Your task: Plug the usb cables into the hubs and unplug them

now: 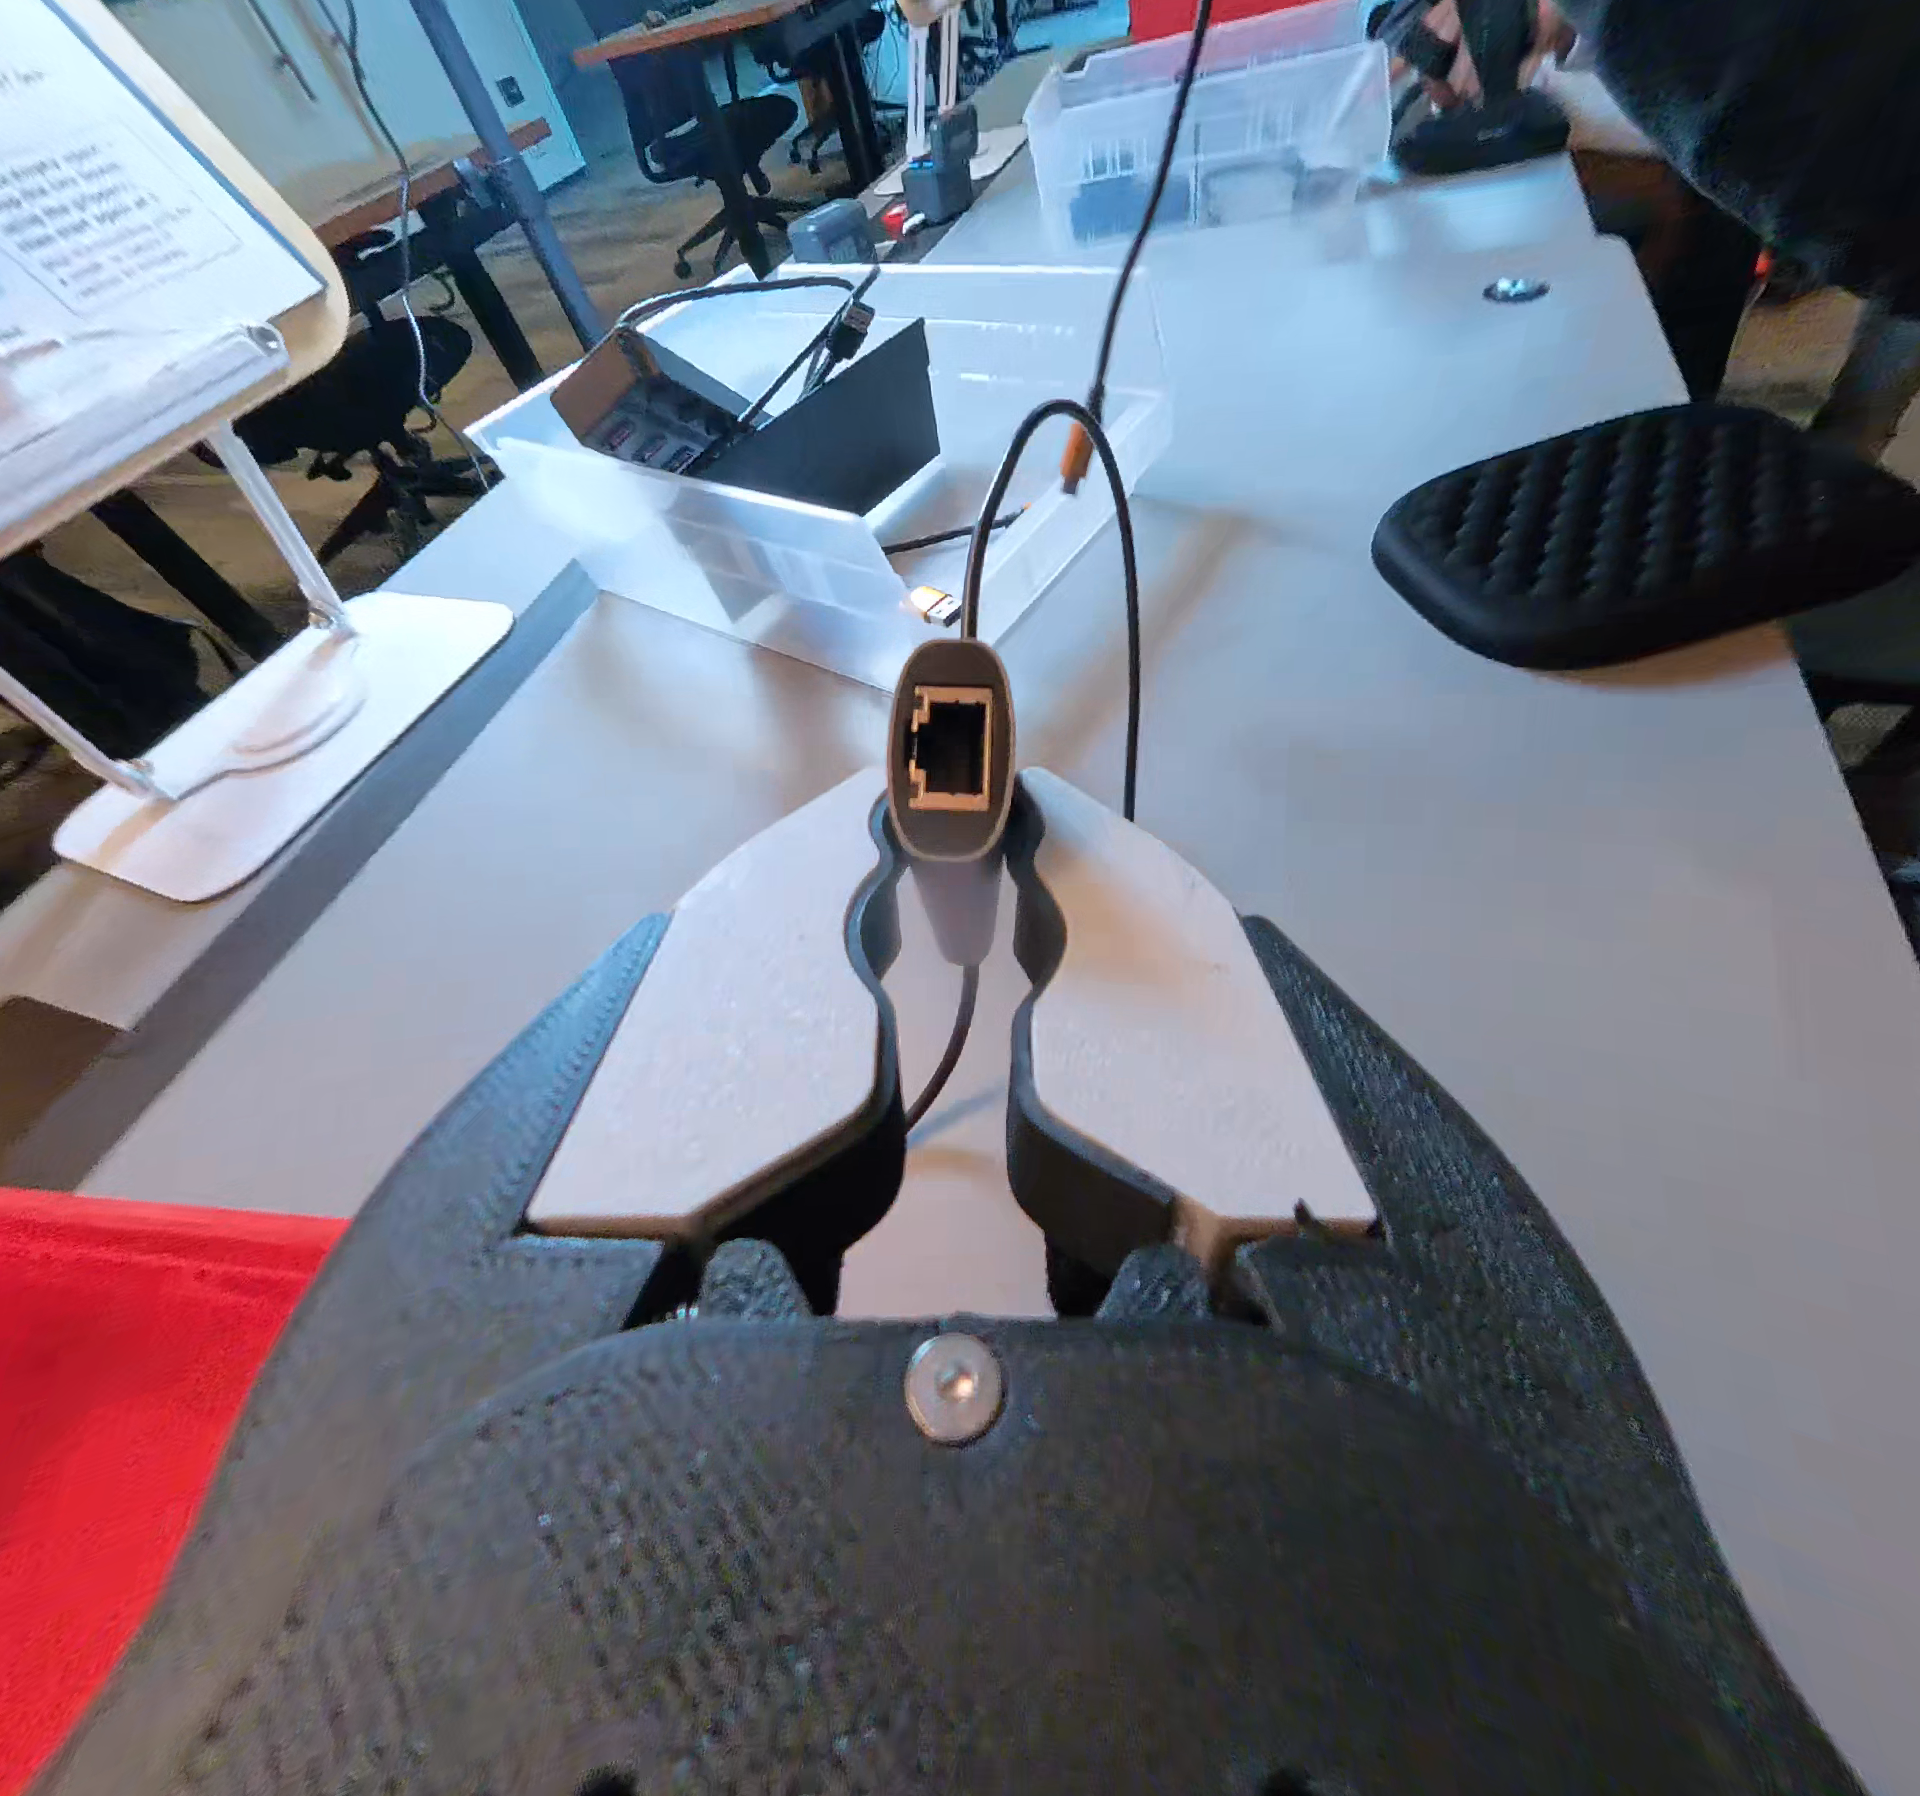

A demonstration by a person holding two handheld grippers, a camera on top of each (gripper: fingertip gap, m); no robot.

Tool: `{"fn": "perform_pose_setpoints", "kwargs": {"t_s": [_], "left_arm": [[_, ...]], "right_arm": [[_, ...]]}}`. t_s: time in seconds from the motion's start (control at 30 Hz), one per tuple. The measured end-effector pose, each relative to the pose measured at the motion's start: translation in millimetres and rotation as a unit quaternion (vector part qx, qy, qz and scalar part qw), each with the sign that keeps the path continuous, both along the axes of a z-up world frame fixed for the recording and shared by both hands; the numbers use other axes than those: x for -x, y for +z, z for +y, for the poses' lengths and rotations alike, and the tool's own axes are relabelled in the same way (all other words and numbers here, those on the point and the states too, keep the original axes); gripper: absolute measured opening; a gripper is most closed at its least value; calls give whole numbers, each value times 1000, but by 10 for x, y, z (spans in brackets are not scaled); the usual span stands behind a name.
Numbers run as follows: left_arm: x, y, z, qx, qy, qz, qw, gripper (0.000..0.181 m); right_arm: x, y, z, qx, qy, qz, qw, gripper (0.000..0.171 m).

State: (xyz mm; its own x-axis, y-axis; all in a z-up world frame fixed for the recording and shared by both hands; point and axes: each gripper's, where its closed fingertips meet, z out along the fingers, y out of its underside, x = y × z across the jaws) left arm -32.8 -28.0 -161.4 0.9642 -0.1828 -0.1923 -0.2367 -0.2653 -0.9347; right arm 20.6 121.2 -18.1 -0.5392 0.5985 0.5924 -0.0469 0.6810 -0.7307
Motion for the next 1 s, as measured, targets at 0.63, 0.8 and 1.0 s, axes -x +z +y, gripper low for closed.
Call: {"fn": "perform_pose_setpoints", "kwargs": {"t_s": [0.63, 0.8, 1.0], "left_arm": [[-37, 14, -4, -21, -9, -39, 999, 18], [-58, -8, 13, -18, -12, -39, 999, 18], [-95, -47, 31, -12, -16, -29, 999, 18]], "right_arm": [[577, -1373, 1206, -3, -215, -132, 968, 46], [479, -928, 473, 56, -119, -88, 987, 46], [257, -1045, -700, -22, 31, -101, 994, 37]]}}
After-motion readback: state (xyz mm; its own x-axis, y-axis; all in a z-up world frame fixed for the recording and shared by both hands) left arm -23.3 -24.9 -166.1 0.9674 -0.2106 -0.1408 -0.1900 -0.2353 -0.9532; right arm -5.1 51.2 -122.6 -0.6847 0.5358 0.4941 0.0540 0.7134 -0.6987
